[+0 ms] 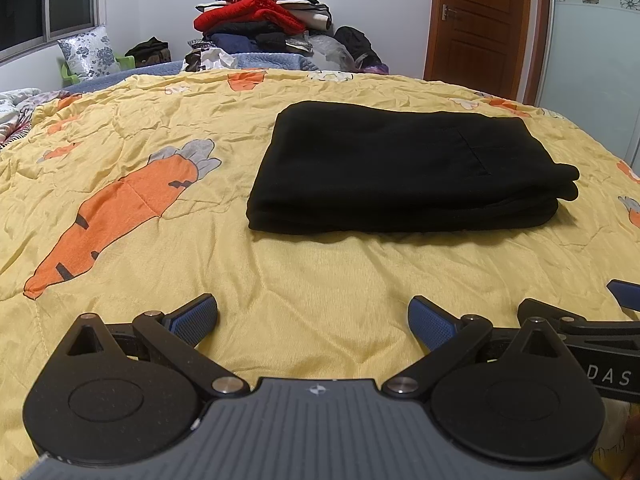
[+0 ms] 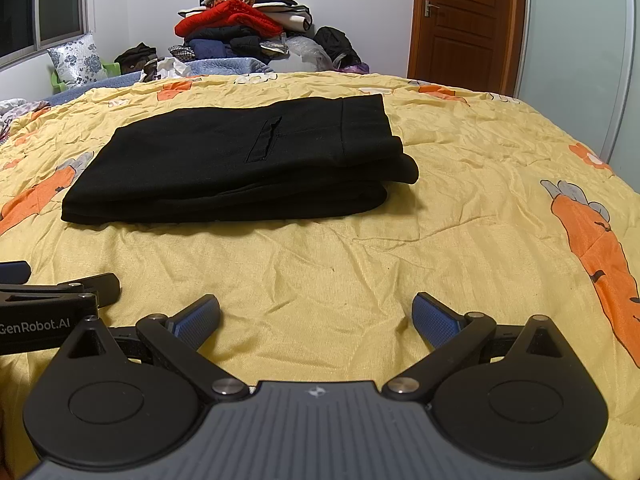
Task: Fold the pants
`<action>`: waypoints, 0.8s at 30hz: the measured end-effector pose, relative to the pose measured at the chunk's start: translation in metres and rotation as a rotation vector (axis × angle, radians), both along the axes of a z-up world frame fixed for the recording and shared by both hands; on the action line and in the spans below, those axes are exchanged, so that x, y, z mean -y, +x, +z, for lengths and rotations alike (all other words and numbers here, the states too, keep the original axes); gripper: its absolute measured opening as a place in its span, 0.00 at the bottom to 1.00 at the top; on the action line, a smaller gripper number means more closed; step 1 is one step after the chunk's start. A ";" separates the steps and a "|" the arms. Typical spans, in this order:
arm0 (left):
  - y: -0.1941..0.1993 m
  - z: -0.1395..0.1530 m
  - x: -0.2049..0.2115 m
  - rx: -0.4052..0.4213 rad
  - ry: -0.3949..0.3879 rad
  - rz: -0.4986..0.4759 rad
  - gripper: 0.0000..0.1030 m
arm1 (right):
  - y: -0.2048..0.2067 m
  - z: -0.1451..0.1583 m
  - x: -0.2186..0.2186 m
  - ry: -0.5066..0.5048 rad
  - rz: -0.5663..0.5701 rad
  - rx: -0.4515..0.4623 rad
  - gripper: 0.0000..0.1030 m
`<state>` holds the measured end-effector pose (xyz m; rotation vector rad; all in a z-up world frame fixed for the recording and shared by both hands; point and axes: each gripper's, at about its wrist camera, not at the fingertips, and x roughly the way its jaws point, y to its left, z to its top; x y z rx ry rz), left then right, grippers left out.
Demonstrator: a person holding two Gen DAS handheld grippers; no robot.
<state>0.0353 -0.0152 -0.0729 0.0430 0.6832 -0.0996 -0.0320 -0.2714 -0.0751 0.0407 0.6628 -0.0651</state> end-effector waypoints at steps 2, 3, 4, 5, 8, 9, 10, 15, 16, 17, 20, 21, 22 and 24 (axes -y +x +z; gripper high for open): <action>0.000 0.000 0.000 0.000 0.001 0.000 1.00 | 0.000 0.000 0.000 0.000 0.000 0.000 1.00; -0.001 0.000 0.000 0.000 0.000 0.000 1.00 | 0.000 0.000 0.000 0.000 0.000 0.000 1.00; -0.001 0.000 0.000 0.000 0.000 0.000 1.00 | 0.000 0.000 0.000 0.000 0.000 0.000 1.00; -0.001 0.000 0.000 0.000 0.000 -0.001 1.00 | 0.000 0.000 0.000 0.000 0.000 0.000 1.00; 0.000 0.000 0.000 0.000 0.002 -0.005 1.00 | 0.000 0.000 0.000 0.000 0.000 0.000 1.00; 0.000 0.000 0.000 0.000 0.002 -0.007 1.00 | 0.000 0.000 0.000 0.000 0.000 0.000 1.00; 0.000 -0.001 0.000 0.001 0.002 -0.009 1.00 | 0.000 0.000 0.000 0.000 0.000 0.000 1.00; -0.001 -0.001 -0.001 0.001 0.002 -0.009 1.00 | 0.000 0.000 0.000 0.000 0.000 0.000 1.00; 0.000 -0.001 0.000 0.002 0.002 -0.008 1.00 | 0.000 0.000 0.000 0.000 0.000 0.000 1.00; -0.001 -0.001 -0.001 0.002 0.002 -0.009 1.00 | 0.000 0.000 0.000 0.000 0.000 0.000 1.00; 0.000 -0.001 0.000 0.001 0.002 -0.009 1.00 | 0.000 0.000 0.000 0.000 0.000 0.000 1.00; 0.000 -0.001 0.000 0.001 0.002 -0.009 1.00 | 0.000 0.000 0.000 0.000 0.000 0.000 1.00; -0.001 -0.001 0.000 0.001 0.002 -0.009 1.00 | 0.000 0.000 0.000 0.000 0.000 0.000 1.00; -0.001 -0.001 0.000 0.001 0.002 -0.009 1.00 | 0.000 0.000 0.000 0.000 0.000 0.000 1.00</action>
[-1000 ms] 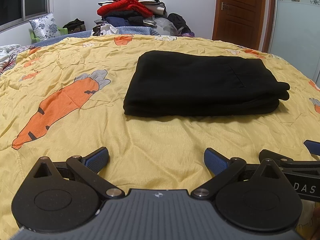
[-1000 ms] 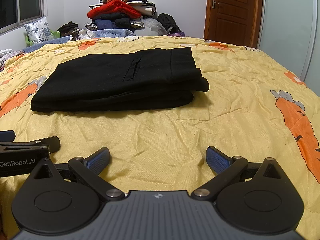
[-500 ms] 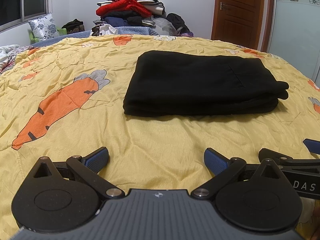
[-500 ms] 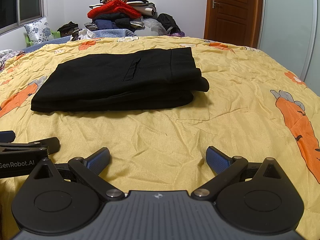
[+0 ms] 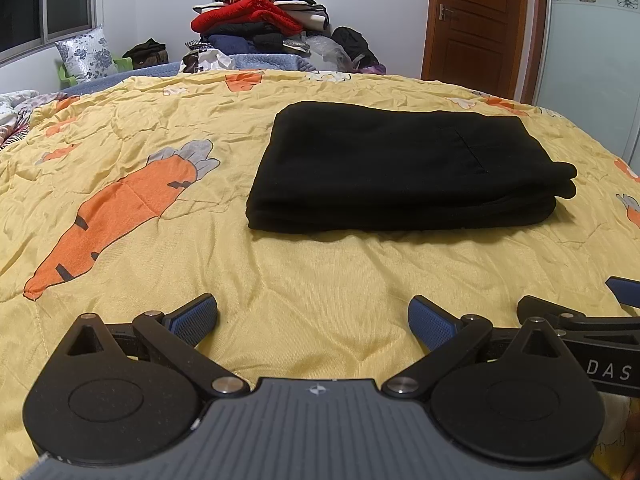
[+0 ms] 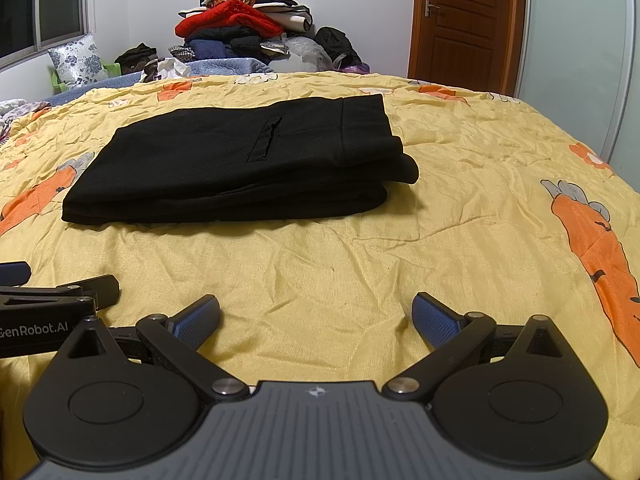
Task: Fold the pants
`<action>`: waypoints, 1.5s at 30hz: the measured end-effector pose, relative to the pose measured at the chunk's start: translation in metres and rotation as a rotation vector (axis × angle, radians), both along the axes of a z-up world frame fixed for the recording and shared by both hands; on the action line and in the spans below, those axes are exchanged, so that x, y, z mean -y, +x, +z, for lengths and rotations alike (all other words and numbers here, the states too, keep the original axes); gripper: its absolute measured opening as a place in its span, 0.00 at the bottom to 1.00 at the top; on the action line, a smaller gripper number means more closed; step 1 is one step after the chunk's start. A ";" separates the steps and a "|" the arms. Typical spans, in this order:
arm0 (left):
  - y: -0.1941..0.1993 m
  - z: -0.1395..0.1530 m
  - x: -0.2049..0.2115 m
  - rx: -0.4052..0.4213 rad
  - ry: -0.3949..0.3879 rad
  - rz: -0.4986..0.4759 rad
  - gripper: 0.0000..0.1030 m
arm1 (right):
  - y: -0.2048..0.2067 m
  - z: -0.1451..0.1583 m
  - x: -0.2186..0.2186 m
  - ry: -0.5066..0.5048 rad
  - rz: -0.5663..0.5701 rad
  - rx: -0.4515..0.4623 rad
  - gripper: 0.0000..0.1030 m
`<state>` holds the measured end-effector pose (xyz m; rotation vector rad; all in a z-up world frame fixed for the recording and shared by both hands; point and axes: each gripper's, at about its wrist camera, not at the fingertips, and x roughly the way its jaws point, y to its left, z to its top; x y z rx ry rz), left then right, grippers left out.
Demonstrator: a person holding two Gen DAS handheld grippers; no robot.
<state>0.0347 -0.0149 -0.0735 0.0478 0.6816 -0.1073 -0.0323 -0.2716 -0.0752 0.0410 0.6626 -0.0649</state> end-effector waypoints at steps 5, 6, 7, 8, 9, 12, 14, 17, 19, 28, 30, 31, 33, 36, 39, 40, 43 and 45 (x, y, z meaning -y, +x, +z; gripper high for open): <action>0.000 0.000 0.000 0.000 0.000 0.000 1.00 | 0.000 0.000 0.000 0.000 0.000 0.000 1.00; 0.000 0.000 0.000 0.000 0.000 0.000 1.00 | 0.000 0.000 0.000 0.000 0.000 0.000 1.00; 0.000 0.000 0.000 0.000 0.000 0.000 1.00 | 0.000 0.000 0.000 0.000 0.000 0.000 1.00; 0.000 0.000 0.000 0.000 0.000 0.000 1.00 | 0.000 0.000 0.000 0.000 0.000 0.000 1.00; 0.000 0.000 0.000 0.000 0.000 0.000 1.00 | 0.000 0.000 0.000 0.000 0.000 0.000 1.00; 0.000 0.000 0.000 0.000 0.000 0.000 1.00 | 0.000 0.000 0.001 0.000 0.000 0.000 1.00; 0.000 0.000 0.000 0.000 0.000 0.000 1.00 | 0.000 0.000 0.000 0.000 0.000 0.000 1.00; 0.000 0.000 0.000 0.000 0.000 0.000 1.00 | 0.000 0.000 0.001 0.000 0.000 0.000 1.00; 0.000 0.000 0.000 0.000 0.000 0.000 1.00 | 0.000 0.000 0.000 0.000 0.000 0.000 1.00; 0.001 0.001 -0.002 -0.010 -0.003 -0.014 1.00 | 0.001 0.000 0.000 0.000 0.000 0.000 1.00; 0.003 0.001 -0.002 -0.012 -0.003 -0.018 1.00 | 0.000 0.000 0.000 0.000 0.000 0.000 1.00; 0.003 0.001 -0.002 -0.012 -0.002 -0.018 1.00 | 0.000 0.000 0.000 0.000 0.000 0.000 1.00; 0.003 0.001 -0.002 -0.012 -0.002 -0.019 1.00 | 0.000 0.000 0.000 0.000 0.000 0.000 1.00; 0.003 0.001 -0.002 -0.012 -0.003 -0.020 1.00 | 0.000 0.000 0.000 0.000 0.000 0.000 1.00; 0.003 0.001 -0.003 -0.010 -0.012 -0.028 1.00 | 0.000 0.000 0.000 0.000 0.000 0.000 1.00; 0.003 0.002 -0.005 -0.008 -0.020 -0.033 1.00 | 0.000 0.000 0.000 0.000 0.000 0.000 1.00; -0.002 0.007 -0.015 0.025 -0.044 -0.011 1.00 | 0.000 0.000 0.000 0.001 0.000 -0.001 1.00; -0.007 0.013 -0.025 0.047 -0.054 0.019 1.00 | 0.000 0.000 0.001 0.003 0.004 0.000 1.00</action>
